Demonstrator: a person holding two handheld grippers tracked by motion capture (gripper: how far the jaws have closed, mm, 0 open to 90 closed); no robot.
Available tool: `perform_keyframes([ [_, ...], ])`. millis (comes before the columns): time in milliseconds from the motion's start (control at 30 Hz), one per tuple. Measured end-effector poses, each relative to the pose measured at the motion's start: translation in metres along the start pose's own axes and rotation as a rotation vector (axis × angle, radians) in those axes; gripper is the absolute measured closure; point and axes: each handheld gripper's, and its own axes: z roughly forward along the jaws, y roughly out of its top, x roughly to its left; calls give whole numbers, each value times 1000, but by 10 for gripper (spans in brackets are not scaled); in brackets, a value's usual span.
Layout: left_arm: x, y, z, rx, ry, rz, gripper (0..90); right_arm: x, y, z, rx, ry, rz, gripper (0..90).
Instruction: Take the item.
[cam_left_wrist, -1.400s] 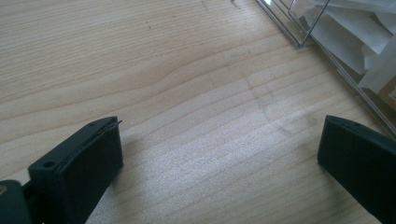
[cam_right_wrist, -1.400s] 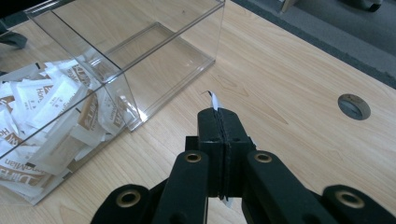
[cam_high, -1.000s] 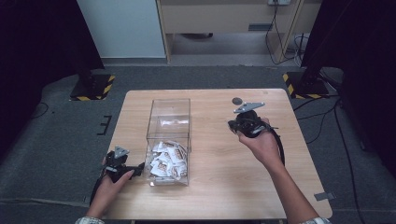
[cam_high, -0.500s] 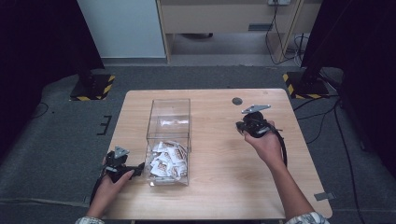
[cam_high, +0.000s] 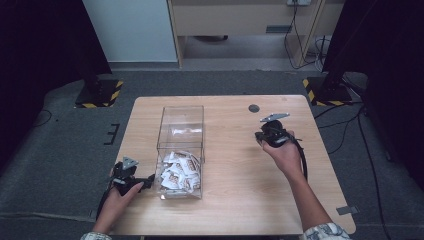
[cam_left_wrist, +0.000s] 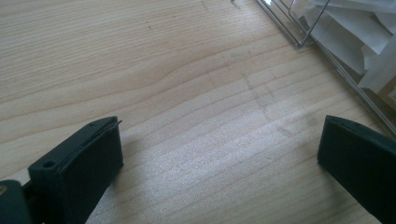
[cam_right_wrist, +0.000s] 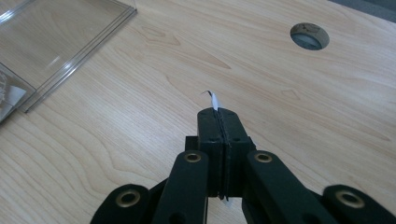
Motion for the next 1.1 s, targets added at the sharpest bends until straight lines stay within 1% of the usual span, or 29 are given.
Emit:
perform_keyframes([
  [67,0,0,0,0,0,0,0,-2,-3,3,4,-1,12,893],
  [133,0,0,0,0,0,0,0,-3,-5,5,6,-2,13,892],
  [233,0,0,0,0,0,0,0,-3,-8,9,11,2,20,892],
  [367,0,0,0,0,0,0,0,-2,-11,17,20,5,16,892],
  [400,0,0,0,0,0,0,0,-1,-11,20,26,6,24,892],
  [600,0,0,0,0,0,0,0,-1,-15,31,36,14,39,890],
  [633,0,0,0,0,0,0,0,-1,-16,33,39,15,35,889],
  [967,0,0,0,0,0,-2,0,4,-20,43,49,34,41,876],
  [1100,0,0,0,0,0,-2,0,5,-20,43,50,30,41,862],
])
